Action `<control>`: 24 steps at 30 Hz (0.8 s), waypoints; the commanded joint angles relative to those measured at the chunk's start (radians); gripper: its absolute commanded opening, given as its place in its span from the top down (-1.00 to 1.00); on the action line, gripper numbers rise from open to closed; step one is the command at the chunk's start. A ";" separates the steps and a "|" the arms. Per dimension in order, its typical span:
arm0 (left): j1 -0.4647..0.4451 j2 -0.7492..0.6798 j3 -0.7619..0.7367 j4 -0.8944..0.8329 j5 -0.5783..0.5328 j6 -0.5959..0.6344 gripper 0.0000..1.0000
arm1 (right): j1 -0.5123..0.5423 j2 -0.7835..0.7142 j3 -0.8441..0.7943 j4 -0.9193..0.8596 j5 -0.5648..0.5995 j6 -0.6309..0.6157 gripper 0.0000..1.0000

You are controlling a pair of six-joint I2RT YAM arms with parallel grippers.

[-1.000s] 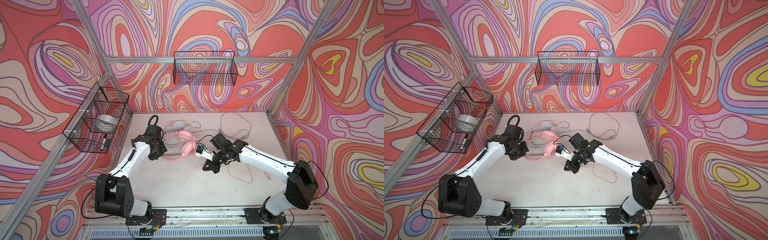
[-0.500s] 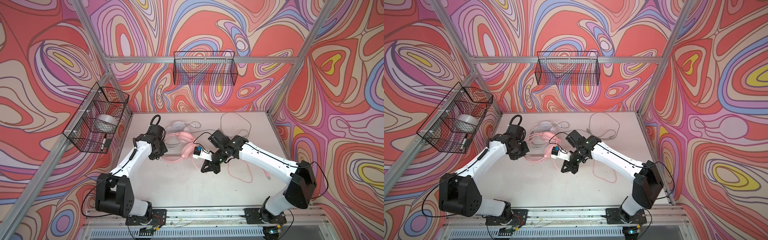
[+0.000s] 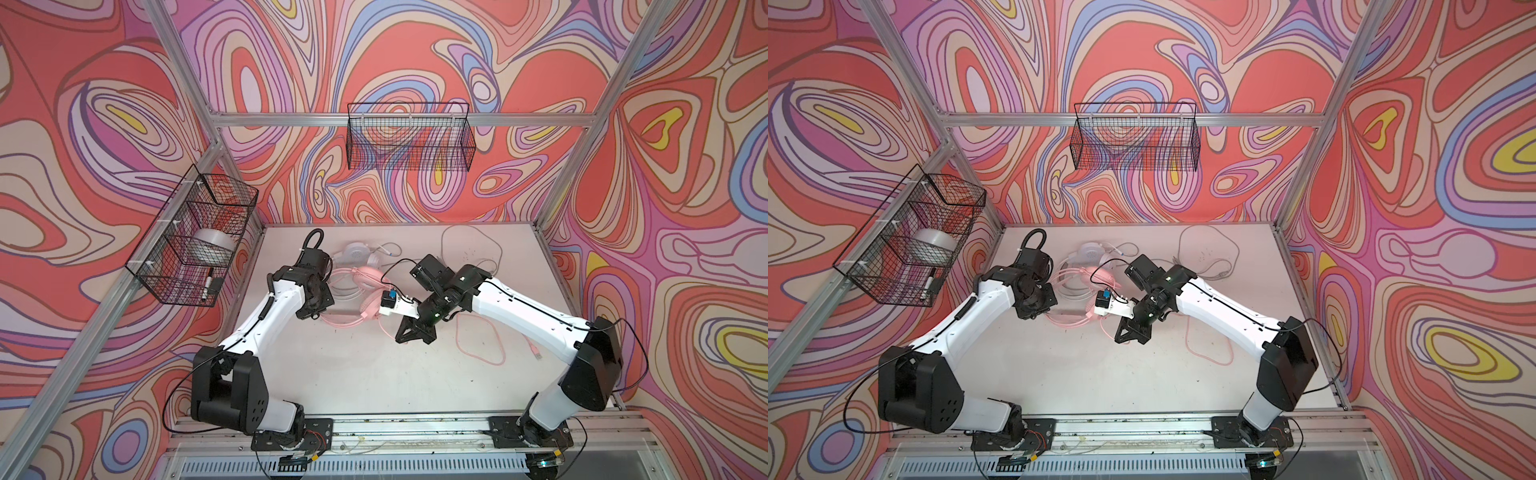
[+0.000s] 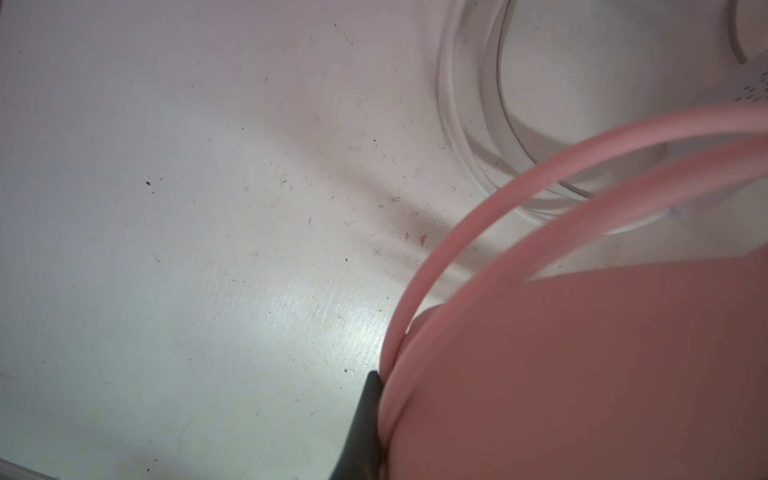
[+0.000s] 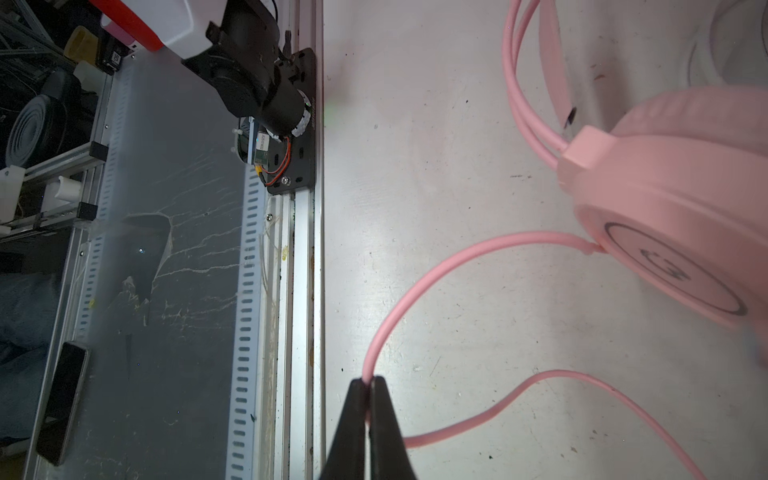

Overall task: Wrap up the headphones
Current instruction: 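Carry the pink cable over the headset's ear cup with the right gripper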

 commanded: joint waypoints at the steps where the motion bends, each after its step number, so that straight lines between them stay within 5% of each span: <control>1: -0.003 0.002 0.042 -0.009 -0.014 -0.008 1.00 | 0.020 0.028 0.030 -0.031 -0.058 -0.018 1.00; 24: -0.062 0.054 0.039 0.026 0.010 0.058 1.00 | 0.043 0.063 0.086 0.144 0.125 0.052 1.00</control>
